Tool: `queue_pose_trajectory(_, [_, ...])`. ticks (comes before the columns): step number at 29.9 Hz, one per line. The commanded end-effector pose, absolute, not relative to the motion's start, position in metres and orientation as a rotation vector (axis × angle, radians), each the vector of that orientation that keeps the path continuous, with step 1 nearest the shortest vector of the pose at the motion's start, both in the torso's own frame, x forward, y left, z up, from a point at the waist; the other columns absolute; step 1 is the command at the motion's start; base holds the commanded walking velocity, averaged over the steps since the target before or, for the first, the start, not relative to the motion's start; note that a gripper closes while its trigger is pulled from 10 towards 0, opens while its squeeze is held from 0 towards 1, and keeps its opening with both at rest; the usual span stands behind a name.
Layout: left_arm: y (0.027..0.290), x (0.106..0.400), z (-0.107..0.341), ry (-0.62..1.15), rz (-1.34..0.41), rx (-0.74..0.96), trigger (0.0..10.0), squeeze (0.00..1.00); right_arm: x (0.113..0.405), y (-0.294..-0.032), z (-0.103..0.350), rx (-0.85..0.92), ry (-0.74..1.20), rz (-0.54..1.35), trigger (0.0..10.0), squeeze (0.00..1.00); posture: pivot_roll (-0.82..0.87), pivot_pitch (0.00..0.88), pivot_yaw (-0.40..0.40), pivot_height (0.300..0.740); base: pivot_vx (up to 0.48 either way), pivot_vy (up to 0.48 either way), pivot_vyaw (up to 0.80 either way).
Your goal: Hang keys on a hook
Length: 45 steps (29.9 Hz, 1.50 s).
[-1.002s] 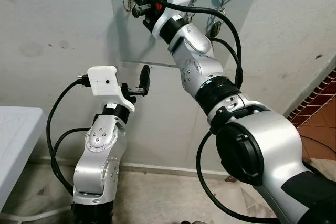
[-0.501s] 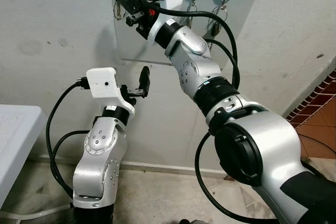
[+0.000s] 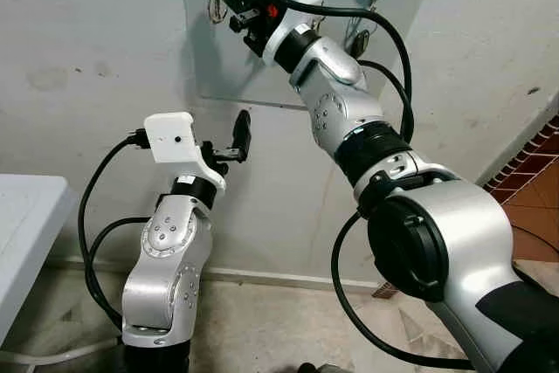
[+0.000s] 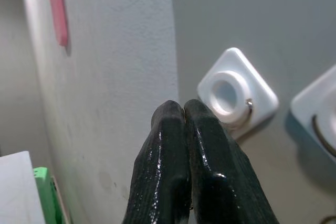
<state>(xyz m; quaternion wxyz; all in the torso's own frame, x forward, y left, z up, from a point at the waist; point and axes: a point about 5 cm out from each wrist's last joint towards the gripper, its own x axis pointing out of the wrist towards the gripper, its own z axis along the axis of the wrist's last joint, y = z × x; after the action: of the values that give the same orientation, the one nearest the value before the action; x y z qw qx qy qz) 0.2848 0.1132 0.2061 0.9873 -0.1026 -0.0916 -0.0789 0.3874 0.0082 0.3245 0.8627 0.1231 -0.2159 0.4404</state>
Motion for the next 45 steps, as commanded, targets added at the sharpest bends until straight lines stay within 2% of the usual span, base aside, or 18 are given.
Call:
queue_pose_trajectory(1, [0.111, 0.283, 0.210, -0.193, -0.158, -0.207, 10.0, 0.00, 0.385, 0.012, 0.336, 0.273, -0.464, 0.966, 10.0, 0.00, 0.09, 0.092, -0.098, 0.740, 0.000, 0.000, 0.00])
queue_pose_trajectory(14, [0.112, 0.282, 0.210, -0.194, -0.150, -0.210, 10.0, 0.00, 0.380, 0.021, 0.343, 0.313, -0.464, 1.022, 10.0, 0.00, 0.10, 0.095, -0.107, 0.740, 0.000, 0.000, 0.00])
queue_pose_trajectory(23, [0.112, 0.281, 0.210, -0.195, -0.143, -0.212, 10.0, 0.00, 0.387, 0.008, 0.356, 0.373, -0.484, 0.901, 10.0, 0.00, 0.10, 0.099, -0.110, 0.740, 0.000, 0.000, 0.00])
queue_pose_trajectory(30, [0.113, 0.281, 0.210, -0.196, -0.142, -0.219, 10.0, 0.00, 0.392, 0.000, 0.355, 0.350, -0.470, 0.837, 10.0, 0.00, 0.10, 0.102, -0.110, 0.740, 0.000, 0.000, 0.00])
queue_pose_trajectory(45, [0.111, 0.281, 0.209, -0.187, -0.145, -0.232, 10.0, 0.00, 0.384, 0.013, 0.331, 0.202, -0.416, 1.076, 10.0, 0.00, 0.08, 0.113, -0.108, 0.740, 0.000, 0.000, 0.00])
